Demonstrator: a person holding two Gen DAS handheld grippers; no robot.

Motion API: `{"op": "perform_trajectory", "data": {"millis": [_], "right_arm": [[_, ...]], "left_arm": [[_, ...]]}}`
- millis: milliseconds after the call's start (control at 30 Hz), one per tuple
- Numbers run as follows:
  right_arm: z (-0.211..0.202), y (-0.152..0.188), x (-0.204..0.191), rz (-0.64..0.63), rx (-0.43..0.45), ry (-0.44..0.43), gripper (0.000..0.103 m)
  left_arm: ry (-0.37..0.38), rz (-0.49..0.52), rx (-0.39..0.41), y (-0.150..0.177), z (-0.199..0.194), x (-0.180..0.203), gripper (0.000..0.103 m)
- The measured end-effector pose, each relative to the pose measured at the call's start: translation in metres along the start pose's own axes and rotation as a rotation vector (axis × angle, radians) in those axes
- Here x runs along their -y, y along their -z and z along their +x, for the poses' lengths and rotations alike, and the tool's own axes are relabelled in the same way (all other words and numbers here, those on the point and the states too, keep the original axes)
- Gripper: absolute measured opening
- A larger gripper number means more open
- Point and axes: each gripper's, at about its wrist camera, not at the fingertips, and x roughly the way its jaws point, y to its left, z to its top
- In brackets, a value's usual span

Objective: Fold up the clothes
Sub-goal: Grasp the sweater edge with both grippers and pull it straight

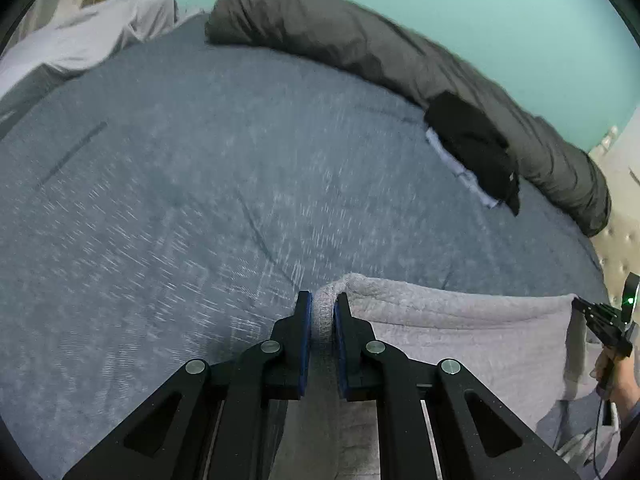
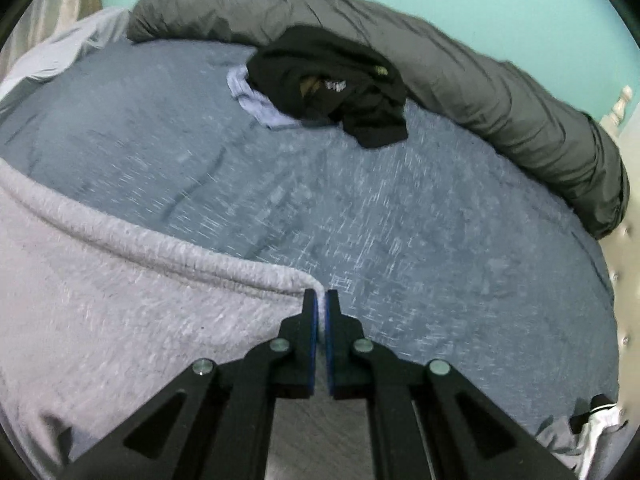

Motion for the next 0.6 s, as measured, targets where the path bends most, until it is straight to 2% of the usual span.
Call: {"op": "perform_trajectory", "data": {"millis": [133, 200, 267, 333, 400, 500, 600], "right_arm": [[0.034, 0.008, -0.001, 0.019, -0.058, 0.008, 0.003], [0.031, 0.009, 0.000, 0.031, -0.042, 0.021, 0.005], [0.026, 0.010, 0.000, 0.045, -0.020, 0.034, 0.015], [0.017, 0.011, 0.002, 0.063, 0.007, 0.054, 0.020], [-0.006, 0.015, 0.010, 0.122, 0.047, 0.044, 0.022], [-0.048, 0.031, 0.021, 0.238, 0.093, -0.059, 0.029], [-0.083, 0.055, 0.019, 0.280, 0.101, -0.157, 0.036]], "left_arm": [[-0.013, 0.005, -0.045, 0.006, 0.027, -0.001, 0.013], [-0.008, -0.002, -0.060, 0.008, 0.033, -0.003, 0.016], [-0.003, -0.007, -0.072, 0.009, 0.036, -0.003, 0.024], [0.001, -0.008, -0.075, 0.011, 0.026, -0.005, 0.039], [0.021, -0.012, -0.074, 0.013, 0.009, -0.008, 0.041], [0.036, 0.008, -0.076, 0.024, -0.022, -0.011, 0.048], [0.049, 0.015, -0.075, 0.047, -0.055, -0.019, 0.050]]}}
